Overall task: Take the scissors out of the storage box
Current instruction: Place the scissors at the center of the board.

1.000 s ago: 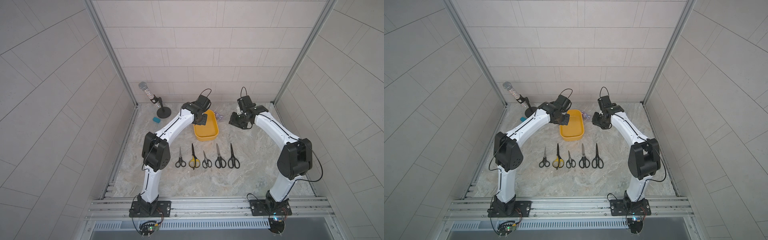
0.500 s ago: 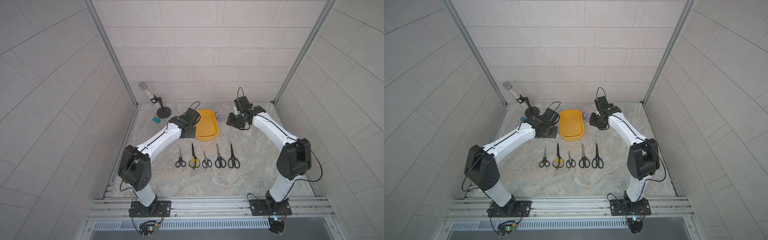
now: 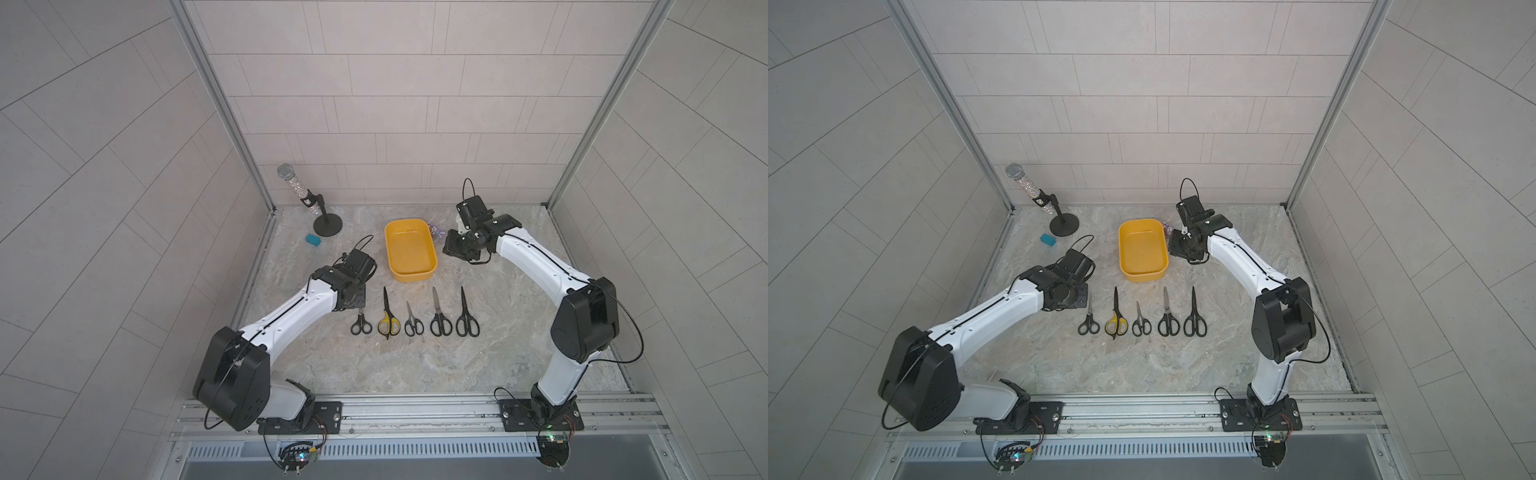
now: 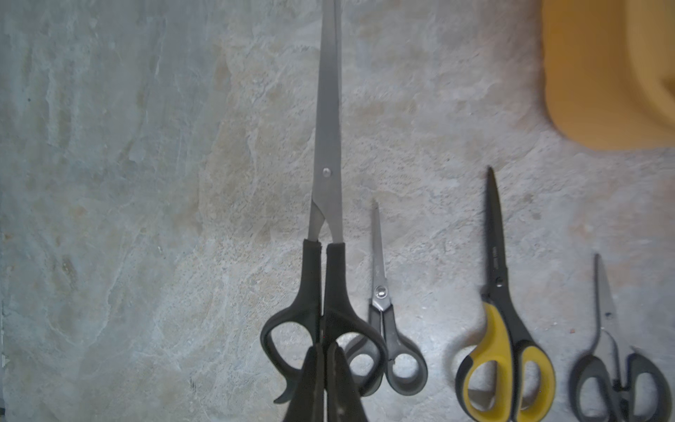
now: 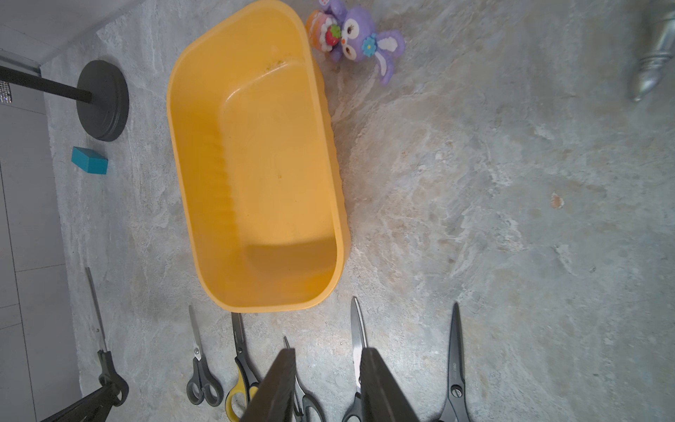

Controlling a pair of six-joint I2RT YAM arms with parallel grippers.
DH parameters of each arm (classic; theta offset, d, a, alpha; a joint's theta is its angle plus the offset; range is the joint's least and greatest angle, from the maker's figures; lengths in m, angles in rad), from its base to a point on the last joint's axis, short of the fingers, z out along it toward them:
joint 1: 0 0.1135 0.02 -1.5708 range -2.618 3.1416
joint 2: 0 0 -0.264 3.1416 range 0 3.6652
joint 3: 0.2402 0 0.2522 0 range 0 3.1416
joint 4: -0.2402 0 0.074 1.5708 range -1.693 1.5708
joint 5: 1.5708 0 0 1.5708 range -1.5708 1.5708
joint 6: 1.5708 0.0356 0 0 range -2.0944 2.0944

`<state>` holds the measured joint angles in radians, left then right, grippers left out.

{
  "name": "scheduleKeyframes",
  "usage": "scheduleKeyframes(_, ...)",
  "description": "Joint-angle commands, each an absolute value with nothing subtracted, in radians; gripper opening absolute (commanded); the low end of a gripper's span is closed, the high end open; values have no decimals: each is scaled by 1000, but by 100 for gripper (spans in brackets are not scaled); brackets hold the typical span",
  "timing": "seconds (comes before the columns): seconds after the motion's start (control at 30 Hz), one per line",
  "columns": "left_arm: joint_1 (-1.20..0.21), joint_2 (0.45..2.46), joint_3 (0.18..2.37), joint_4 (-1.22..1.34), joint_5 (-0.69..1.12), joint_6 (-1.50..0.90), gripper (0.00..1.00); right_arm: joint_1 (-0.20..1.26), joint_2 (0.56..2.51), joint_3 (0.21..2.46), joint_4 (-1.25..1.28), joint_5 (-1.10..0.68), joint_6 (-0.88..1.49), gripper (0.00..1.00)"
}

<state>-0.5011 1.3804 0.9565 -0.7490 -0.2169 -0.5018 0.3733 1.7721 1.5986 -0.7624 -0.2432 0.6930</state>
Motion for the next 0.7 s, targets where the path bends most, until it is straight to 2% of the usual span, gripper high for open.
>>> scheduleKeyframes(0.0,-492,1341,890,-740,-240,-551,0,382,1755,1602,-764,-228,705,35)
scheduleKeyframes(0.33,-470,1332,738,-683,-234,-588,0,392,1757,1608,-767,-226,704,35)
scheduleKeyframes(0.67,-450,1364,704,-645,-216,-571,0,396,1764,1620,-775,-220,704,35)
